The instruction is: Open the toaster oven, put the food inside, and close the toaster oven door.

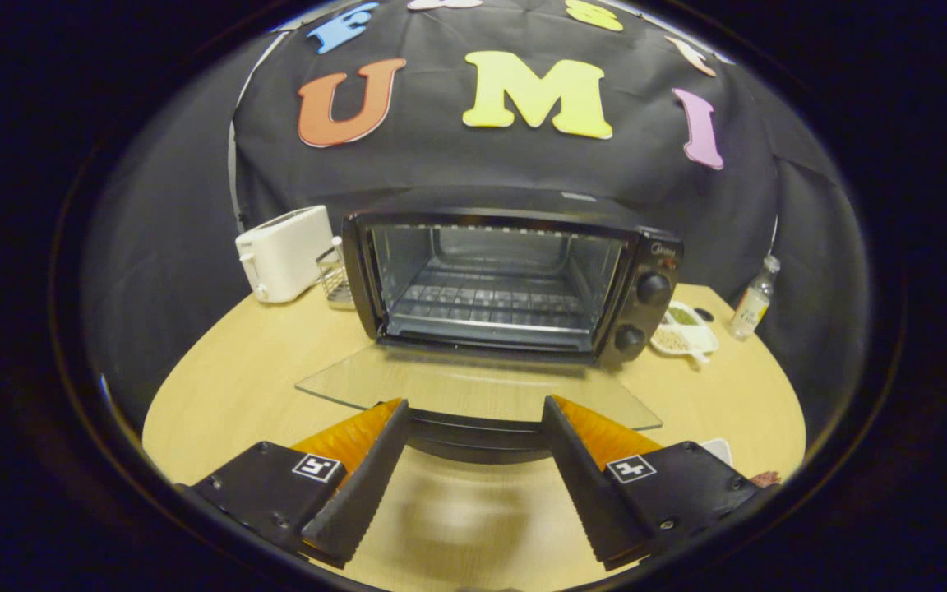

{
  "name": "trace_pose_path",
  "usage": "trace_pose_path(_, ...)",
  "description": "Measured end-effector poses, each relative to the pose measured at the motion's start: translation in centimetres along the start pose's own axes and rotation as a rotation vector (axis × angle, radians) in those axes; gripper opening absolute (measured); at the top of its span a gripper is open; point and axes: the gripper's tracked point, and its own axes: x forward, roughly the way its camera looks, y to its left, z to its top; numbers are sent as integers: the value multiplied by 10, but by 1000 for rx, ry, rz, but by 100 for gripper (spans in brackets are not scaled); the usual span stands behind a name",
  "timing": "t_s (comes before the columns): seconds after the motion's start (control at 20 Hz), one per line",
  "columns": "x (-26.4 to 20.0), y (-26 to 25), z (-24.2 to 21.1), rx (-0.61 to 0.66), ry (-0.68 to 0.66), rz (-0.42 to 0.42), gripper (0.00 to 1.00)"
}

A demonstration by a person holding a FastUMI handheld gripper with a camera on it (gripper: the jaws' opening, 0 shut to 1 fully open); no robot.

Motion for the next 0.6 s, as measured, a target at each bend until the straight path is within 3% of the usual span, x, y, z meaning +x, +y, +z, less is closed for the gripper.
trace_pose_path(0.3, 22, 0, -40, -3, 102, 9, 100)
trace_pose_path(0.6, 27, 2, -43, -26, 105, 15, 100)
